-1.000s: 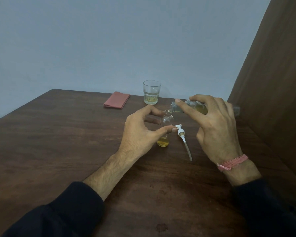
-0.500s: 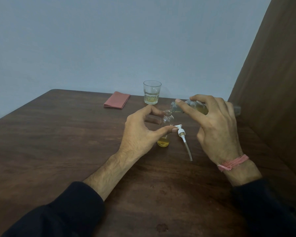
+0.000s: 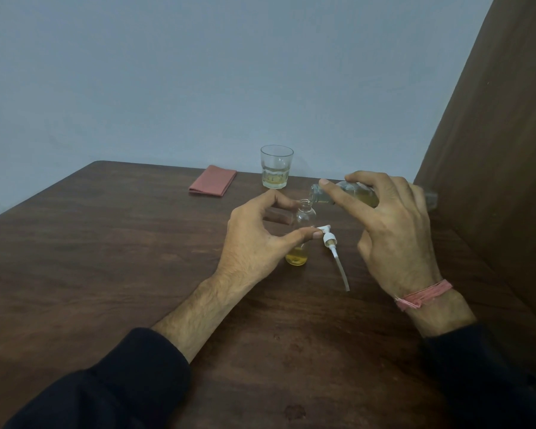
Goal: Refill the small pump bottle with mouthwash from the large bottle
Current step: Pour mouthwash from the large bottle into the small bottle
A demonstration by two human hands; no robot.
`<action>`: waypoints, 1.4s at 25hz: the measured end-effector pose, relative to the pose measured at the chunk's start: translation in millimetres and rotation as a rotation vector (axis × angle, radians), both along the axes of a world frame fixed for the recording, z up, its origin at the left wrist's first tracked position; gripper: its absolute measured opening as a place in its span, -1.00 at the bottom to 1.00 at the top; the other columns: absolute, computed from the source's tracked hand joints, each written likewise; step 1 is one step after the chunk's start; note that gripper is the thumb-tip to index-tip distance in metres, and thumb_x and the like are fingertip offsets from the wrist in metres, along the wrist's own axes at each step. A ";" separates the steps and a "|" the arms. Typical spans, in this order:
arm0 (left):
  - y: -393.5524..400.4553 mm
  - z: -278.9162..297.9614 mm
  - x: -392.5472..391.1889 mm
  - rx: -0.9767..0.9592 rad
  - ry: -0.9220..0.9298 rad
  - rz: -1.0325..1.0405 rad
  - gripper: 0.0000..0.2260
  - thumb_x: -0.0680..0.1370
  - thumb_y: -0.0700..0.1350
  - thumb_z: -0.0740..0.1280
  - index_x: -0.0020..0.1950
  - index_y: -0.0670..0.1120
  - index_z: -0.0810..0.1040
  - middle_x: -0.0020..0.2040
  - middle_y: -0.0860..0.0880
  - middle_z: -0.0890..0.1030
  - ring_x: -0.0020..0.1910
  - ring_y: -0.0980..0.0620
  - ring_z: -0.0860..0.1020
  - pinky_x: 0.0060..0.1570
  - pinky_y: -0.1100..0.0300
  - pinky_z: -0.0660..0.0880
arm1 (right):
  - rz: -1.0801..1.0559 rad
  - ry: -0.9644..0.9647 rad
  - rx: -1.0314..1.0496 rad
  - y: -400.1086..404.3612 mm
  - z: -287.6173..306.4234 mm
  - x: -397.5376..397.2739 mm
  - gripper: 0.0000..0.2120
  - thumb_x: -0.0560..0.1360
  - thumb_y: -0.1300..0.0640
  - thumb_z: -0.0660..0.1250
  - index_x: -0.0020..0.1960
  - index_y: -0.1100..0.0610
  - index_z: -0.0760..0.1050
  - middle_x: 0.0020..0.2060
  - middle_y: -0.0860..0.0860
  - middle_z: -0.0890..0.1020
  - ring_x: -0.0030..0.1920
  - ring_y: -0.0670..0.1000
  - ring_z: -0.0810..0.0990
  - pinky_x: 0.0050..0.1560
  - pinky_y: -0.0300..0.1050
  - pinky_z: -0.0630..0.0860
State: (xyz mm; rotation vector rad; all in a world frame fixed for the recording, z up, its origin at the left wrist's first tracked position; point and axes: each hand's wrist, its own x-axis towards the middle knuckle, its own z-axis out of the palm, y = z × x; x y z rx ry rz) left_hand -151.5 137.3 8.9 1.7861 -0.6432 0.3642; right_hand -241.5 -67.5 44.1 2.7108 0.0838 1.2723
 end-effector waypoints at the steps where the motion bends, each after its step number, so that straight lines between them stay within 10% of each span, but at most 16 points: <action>1: 0.0 0.1 -0.2 -0.002 0.002 0.000 -0.58 0.35 0.28 0.75 0.09 0.20 0.70 0.11 0.29 0.77 0.03 0.30 0.76 0.02 0.15 0.71 | -0.001 0.001 0.001 -0.4 -0.1 0.0 -0.07 0.30 0.54 0.38 0.58 -0.04 0.52 0.36 0.19 0.60 0.29 0.31 0.56 0.26 0.32 0.44; 35: 1.0 -2.1 2.1 0.005 0.006 -0.007 -0.56 0.34 0.30 0.74 0.10 0.21 0.69 0.11 0.28 0.76 0.05 0.30 0.76 0.05 0.06 0.76 | -0.002 0.008 0.006 0.4 0.1 -0.3 -0.06 0.30 0.55 0.38 0.59 -0.06 0.51 0.36 0.17 0.59 0.28 0.28 0.55 0.25 0.29 0.42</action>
